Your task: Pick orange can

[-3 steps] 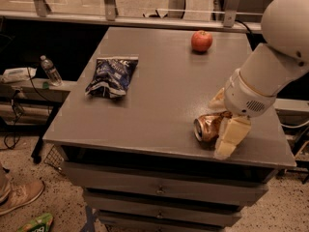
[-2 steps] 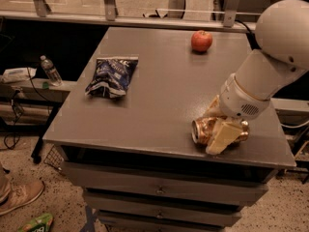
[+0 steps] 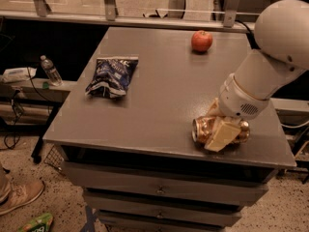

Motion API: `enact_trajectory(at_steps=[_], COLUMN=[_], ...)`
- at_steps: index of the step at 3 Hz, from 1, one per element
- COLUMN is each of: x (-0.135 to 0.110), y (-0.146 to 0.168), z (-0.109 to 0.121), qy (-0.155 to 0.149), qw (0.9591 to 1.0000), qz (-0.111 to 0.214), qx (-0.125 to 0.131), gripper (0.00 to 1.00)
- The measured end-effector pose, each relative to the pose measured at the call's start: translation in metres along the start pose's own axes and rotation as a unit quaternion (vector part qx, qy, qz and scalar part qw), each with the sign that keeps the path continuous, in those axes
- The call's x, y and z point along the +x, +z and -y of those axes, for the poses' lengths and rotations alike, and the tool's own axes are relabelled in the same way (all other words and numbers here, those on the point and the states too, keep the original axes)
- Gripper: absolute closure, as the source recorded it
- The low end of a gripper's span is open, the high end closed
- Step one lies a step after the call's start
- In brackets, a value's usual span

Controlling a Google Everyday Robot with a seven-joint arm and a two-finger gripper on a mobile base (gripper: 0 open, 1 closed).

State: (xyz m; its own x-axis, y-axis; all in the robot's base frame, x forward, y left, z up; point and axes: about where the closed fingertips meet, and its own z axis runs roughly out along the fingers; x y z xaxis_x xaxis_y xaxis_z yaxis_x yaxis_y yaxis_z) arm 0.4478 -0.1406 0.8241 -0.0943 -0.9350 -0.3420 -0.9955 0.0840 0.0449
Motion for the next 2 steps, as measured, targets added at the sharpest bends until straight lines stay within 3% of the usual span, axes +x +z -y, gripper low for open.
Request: enact_trajectory(at_steps=[1, 2], x=[-0.003, -0.008], y=[-0.030, -0.070], z=[0.016, 0.039], qy=[-0.010, -0.026], qw=[0.9992, 0.9953], qz=[0.009, 0.020], qx=[0.039, 0.091], gripper=[1.00, 1.00])
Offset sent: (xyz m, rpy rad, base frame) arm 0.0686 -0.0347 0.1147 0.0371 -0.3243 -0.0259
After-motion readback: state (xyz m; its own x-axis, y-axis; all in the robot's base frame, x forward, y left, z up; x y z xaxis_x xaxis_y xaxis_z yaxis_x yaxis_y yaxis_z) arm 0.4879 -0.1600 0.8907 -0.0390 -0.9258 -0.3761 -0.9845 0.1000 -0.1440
